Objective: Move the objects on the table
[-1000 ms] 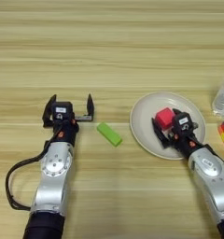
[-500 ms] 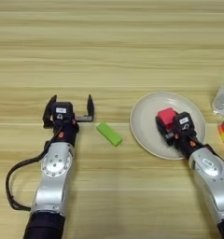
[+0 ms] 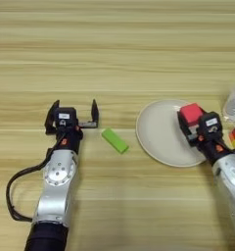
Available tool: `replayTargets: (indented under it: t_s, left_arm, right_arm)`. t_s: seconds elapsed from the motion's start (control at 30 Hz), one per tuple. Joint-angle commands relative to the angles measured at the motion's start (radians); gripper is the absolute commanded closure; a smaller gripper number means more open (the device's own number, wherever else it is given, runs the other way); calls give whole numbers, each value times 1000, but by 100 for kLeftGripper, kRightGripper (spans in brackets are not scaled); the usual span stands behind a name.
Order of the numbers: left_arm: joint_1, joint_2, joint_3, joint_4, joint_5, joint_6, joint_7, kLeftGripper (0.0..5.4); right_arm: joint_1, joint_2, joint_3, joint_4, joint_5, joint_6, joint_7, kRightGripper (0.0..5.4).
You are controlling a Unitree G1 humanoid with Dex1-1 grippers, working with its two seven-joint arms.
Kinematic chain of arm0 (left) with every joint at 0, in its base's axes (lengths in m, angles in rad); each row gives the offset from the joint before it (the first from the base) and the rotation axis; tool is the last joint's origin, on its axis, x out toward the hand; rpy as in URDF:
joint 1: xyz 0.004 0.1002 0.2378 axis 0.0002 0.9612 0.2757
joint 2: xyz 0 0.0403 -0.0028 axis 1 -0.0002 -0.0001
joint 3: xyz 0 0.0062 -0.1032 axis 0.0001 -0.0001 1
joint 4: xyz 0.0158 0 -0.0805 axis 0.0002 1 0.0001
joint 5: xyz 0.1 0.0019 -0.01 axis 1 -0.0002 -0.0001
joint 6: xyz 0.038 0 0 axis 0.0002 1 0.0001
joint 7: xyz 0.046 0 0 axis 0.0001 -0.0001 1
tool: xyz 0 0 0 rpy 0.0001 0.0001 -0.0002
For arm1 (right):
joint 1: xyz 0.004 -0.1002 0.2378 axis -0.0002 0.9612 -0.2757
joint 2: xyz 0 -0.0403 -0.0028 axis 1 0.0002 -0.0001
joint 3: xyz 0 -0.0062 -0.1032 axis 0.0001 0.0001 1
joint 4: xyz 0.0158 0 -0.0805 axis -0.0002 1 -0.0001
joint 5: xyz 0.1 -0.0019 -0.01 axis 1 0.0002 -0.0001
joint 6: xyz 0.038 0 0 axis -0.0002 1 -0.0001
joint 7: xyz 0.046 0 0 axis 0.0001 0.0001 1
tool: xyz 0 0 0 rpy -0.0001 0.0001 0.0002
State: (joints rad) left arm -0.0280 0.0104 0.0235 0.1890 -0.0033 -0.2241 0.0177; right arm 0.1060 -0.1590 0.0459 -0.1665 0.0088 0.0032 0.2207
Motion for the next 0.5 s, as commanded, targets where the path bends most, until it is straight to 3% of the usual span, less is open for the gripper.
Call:
replayTargets:
  t_s: [0.03,0.5]
  left_arm:
    - [-13,-1,4,15,5,-7,5,0]
    - [-23,3,14,33,0,-17,0,0]
  right_arm:
    - [42,-23,-85,-65,39,32,-19,308]
    - [72,-89,-334,-30,101,18,-65,308]
